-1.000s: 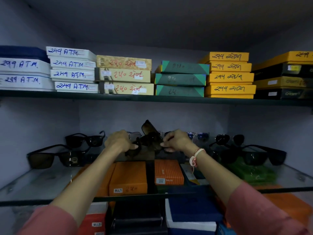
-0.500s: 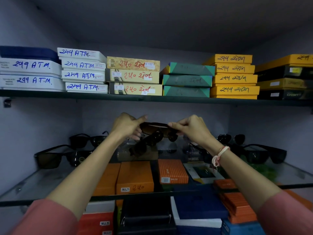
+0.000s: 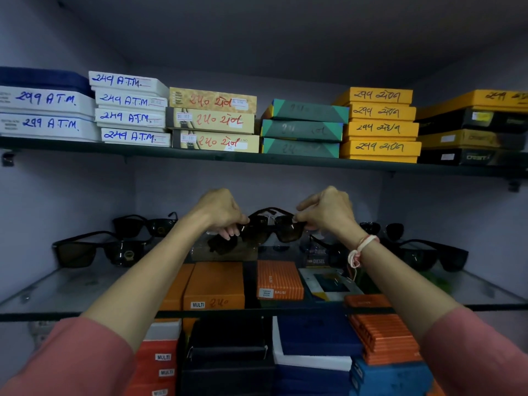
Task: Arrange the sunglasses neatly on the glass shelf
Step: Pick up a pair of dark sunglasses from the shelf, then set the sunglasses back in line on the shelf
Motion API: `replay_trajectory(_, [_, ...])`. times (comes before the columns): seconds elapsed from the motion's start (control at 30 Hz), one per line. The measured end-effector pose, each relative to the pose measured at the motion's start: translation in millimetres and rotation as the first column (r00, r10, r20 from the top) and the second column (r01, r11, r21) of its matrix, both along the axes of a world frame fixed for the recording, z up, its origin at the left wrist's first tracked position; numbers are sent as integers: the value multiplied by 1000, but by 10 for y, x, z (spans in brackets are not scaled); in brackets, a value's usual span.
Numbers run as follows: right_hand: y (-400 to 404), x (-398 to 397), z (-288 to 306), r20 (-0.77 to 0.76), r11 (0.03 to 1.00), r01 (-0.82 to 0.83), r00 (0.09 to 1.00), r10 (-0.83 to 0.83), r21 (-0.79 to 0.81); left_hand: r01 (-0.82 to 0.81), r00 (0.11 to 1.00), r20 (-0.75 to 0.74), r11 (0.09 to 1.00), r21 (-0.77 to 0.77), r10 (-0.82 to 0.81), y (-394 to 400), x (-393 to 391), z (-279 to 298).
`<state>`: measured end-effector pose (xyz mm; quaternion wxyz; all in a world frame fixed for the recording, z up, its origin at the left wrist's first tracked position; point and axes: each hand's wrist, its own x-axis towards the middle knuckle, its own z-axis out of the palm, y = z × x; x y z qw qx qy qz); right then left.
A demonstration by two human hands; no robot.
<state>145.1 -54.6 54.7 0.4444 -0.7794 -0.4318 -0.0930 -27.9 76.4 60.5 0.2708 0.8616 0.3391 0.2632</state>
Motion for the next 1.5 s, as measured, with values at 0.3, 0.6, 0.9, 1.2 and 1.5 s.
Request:
replay_trajectory(0.3, [3, 141, -185, 120, 956, 177, 981, -152, -235, -155, 969, -198, 988, -5, 151, -89, 277, -128])
replay_trajectory(0.6, [37, 181, -312, 213, 941, 218, 963, -164, -261, -194, 949, -259, 981, -29, 180, -75, 369, -235])
replay_trajectory(0.9, [-17, 157, -244, 283, 922, 227, 949, -138, -312, -287, 900, -228, 898, 335, 373, 72, 242, -212])
replay_trajectory(1.2, [17, -36, -222, 317, 981, 140, 944, -91, -136, -291, 908, -211, 906, 306, 363, 198, -34, -438])
replay_trajectory(1.5, [329, -521, -68, 136, 976, -210, 970, 202, 50, -217, 972, 65, 761, 611, 226, 76, -696, -312])
